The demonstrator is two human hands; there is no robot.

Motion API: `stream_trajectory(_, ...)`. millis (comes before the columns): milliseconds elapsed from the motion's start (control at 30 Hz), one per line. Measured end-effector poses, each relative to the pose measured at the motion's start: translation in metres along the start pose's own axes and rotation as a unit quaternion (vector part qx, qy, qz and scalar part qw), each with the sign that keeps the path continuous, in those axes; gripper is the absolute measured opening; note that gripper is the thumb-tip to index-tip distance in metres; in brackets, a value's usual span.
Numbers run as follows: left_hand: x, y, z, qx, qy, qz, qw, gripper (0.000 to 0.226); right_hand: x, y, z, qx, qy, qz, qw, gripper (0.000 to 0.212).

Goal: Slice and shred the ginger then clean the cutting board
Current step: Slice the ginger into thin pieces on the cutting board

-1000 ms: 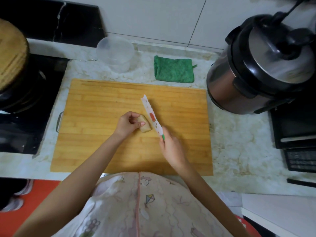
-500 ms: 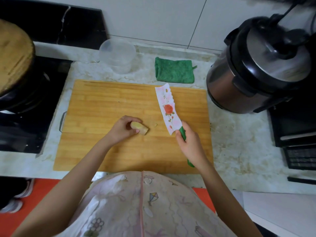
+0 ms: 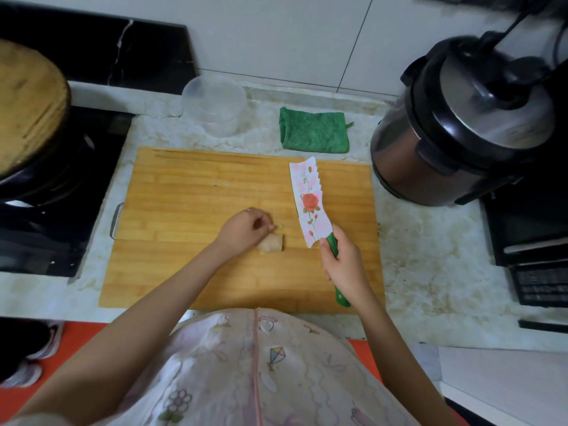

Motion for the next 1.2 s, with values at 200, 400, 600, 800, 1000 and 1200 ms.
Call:
stream_trajectory(200, 0.027, -0.013, -0.026, -0.045, -0.037, -0.096, 0.994, 0.017, 0.001, 0.001, 0.003, 0.014, 0.003, 0.003, 1.000, 0.021)
stream_trajectory(400, 0.040, -0.013, -0.035, -0.105, -0.042, -0.164, 0.980, 0.014, -0.003, 0.002, 0.008, 0.019, -0.005, -0.001, 1.000, 0.027)
stream_trajectory(600, 0.018, 0.018, -0.026, 0.022, 0.033, -0.051, 0.998, 0.019, -0.005, -0.001, 0.008, 0.011, 0.004, 0.001, 1.000, 0.023)
stream_trajectory(800, -0.039, 0.066, 0.005, 0.135, 0.095, -0.160, 0.973, 0.025, -0.003, -0.012, 0.006, 0.002, 0.004, 0.007, 1.000, 0.020)
stream_trajectory(1000, -0.043, 0.057, 0.021, 0.121, 0.052, -0.113, 0.985, 0.031, -0.005, -0.022, 0.004, -0.014, 0.001, 0.023, 1.000, 0.023)
stream_trajectory(1200, -0.020, 0.004, 0.024, -0.025, 0.073, 0.046, 0.996, 0.040, -0.006, -0.022, 0.005, -0.027, 0.022, 0.071, 0.997, 0.025)
Point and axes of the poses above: each hand's wrist, its own z-axis away from the middle knuckle, its own y-axis out of the back of the hand, x = y × z, the point moved 4 cm from there along -z, towards the middle knuckle, and after that the axes turned 3 degrees about x, right-handed, at the moved point
